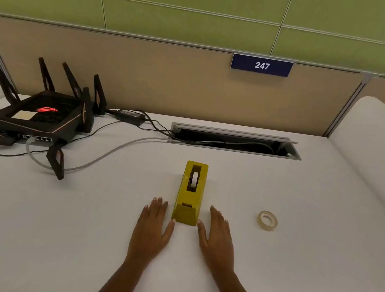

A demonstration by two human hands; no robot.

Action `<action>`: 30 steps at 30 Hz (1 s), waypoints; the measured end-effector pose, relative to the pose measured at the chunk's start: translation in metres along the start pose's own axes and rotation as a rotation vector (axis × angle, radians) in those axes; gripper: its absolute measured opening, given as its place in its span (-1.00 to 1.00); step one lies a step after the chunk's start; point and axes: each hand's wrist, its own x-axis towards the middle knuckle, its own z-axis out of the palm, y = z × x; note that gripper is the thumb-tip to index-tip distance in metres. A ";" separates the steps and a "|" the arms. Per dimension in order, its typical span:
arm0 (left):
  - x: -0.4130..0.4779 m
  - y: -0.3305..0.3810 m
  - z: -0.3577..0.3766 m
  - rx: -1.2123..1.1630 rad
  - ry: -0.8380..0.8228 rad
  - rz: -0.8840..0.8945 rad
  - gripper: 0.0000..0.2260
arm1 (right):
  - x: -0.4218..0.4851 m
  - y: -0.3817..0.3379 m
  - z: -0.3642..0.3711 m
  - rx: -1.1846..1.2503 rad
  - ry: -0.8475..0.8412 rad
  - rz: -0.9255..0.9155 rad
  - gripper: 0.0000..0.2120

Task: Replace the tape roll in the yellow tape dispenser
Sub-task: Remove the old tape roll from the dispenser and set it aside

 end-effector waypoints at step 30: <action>0.025 -0.008 0.005 -0.110 -0.012 0.244 -0.60 | 0.011 -0.011 0.008 0.257 0.096 -0.061 -0.55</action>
